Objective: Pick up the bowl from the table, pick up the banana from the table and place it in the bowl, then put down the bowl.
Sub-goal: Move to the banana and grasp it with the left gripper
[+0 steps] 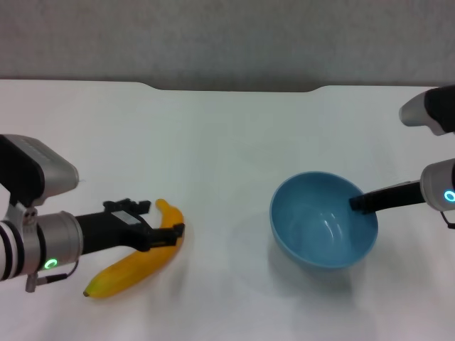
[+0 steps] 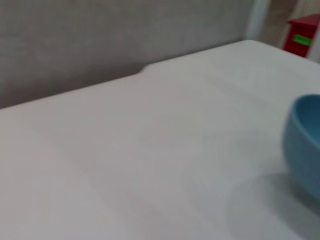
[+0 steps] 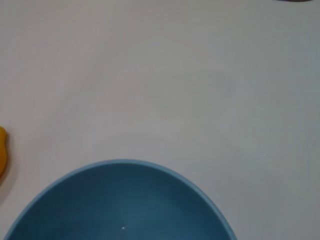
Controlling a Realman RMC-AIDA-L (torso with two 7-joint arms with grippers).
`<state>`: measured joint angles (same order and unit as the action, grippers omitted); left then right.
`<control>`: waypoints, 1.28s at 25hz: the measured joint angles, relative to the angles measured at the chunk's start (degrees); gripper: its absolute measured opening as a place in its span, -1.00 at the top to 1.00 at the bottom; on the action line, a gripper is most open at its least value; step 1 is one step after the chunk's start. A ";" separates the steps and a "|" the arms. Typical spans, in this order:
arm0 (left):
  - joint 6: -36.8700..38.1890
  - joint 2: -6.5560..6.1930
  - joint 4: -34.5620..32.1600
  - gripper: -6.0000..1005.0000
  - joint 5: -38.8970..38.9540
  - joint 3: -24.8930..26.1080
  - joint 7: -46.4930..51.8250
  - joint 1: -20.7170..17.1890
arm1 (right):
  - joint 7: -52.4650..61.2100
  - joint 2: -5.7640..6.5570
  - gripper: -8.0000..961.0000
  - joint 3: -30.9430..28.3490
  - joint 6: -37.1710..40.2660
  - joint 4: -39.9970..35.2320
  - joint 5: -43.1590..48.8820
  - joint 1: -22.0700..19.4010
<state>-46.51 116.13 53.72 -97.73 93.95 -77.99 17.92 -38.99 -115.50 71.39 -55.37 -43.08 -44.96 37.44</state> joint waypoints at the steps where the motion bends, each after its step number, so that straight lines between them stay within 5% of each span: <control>1: -0.48 0.00 0.07 -0.78 -0.11 -0.03 -0.01 0.01 | 0.01 0.03 0.89 -0.01 -0.17 -0.67 -0.16 -0.37; 32: 10.10 0.49 -5.06 -0.79 -8.53 -6.36 -0.84 0.80 | 0.05 0.10 0.87 3.19 -0.80 -3.93 -4.37 -0.98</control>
<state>-36.40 116.62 48.66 -106.27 87.59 -78.83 18.72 -38.93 -115.40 74.58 -56.17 -47.01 -49.33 36.47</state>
